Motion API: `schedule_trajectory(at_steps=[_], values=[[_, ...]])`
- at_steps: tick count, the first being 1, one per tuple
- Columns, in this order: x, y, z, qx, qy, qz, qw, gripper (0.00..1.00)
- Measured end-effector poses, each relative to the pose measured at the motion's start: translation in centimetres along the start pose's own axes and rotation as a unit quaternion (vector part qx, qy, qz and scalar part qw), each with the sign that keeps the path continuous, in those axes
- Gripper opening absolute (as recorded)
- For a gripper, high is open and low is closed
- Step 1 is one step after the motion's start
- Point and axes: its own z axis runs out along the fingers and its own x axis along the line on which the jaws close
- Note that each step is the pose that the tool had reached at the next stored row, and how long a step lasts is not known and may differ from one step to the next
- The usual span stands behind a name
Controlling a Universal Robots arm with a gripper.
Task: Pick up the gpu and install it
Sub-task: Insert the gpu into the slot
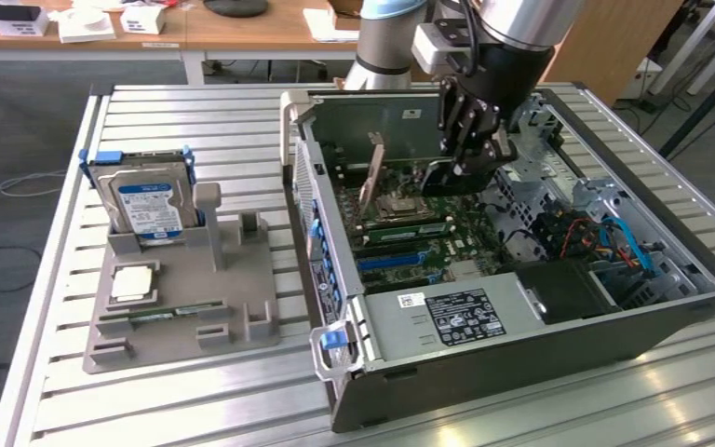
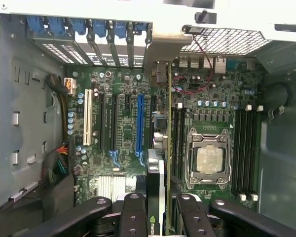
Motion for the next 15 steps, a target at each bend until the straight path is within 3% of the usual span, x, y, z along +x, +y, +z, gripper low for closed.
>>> schedule_trajectory(at_steps=[5, 15], values=[[0.0, 0.04, 0.09, 0.0, 0.0, 0.0, 1.0, 0.27], [0.2, 1.11, 0.23, -0.0001, 0.0001, -0.001, 1.0, 0.27]])
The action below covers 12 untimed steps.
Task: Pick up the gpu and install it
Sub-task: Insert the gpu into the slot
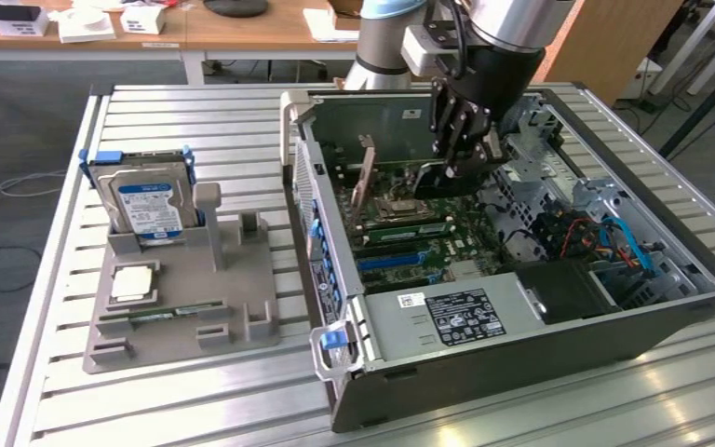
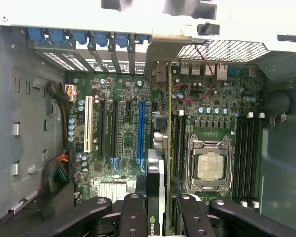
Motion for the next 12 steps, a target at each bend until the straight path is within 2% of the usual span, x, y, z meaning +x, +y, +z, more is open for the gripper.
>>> schedule_trajectory(at_steps=[7, 12], values=[[0.22, 0.23, 1.06, 0.0, 0.0, 0.0, 1.0, 0.27], [0.22, 0.24, 1.11, -0.0001, 0.0001, 0.0, 1.0, 0.27]])
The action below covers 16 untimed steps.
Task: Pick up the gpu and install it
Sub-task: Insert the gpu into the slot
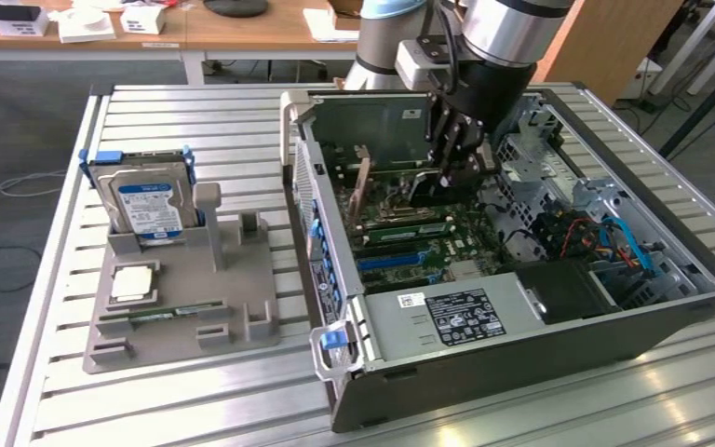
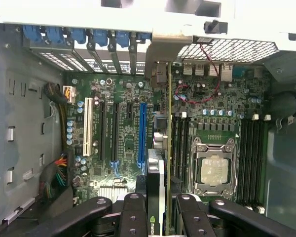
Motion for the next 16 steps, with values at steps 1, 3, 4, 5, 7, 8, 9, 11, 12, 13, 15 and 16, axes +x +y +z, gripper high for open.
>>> schedule_trajectory(at_steps=[1, 3, 4, 5, 7, 8, 9, 11, 12, 13, 15, 16], values=[[0.0, 0.0, 0.11, 0.0001, -0.0001, 0.0, 1.0, 0.27], [0.1, 0.0, 0.41, 0.0, -0.0001, 0.0, 1.0, 0.27], [0.2, -0.01, 0.57, 0.0, -0.0001, 0.0, 1.0, 0.27], [0.2, -0.02, 0.72, 0.0, -0.0001, 0.0, 1.0, 0.27], [0.4, -0.03, 0.99, 0.0, -0.0001, 0.0, 1.0, 0.27], [0.4, -0.03, 1.12, 0.0, -0.0001, 0.0, 1.0, 0.27], [0.5, -0.03, 1.24, 0.0, 0.0, 0.0, 1.0, 0.27], [0.7, -0.03, 1.45, 0.0, 0.0, 0.0, 1.0, 0.27], [0.8, -0.03, 1.56, 0.0, -0.0001, 0.0, 1.0, 0.27], [0.8, -0.04, 1.65, 0.0, -0.0001, 0.0, 1.0, 0.27], [1.0, -0.03, 1.83, 0.0, 0.0, 0.0, 1.0, 0.27], [1.0, -0.03, 1.91, 0.0001, -0.0001, 0.0, 1.0, 0.27]])
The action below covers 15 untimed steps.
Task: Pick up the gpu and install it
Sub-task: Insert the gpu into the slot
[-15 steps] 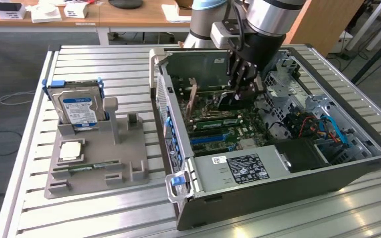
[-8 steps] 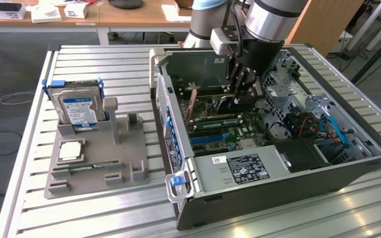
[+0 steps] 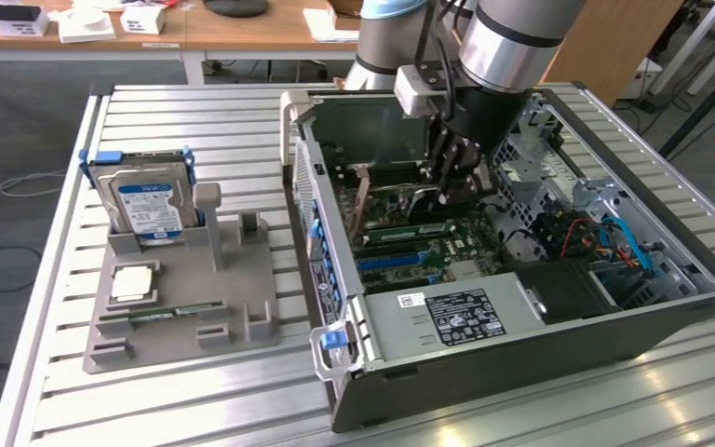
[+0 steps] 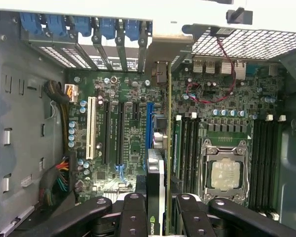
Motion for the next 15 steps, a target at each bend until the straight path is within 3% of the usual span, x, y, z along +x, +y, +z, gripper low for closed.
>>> schedule_trajectory(at_steps=[5, 15], values=[[0.0, -0.01, 0.16, -0.0001, 0.0002, 0.0, 1.0, 0.27], [0.1, -0.05, 1.45, -0.0001, 0.0001, 0.0, 1.0, 0.27]])
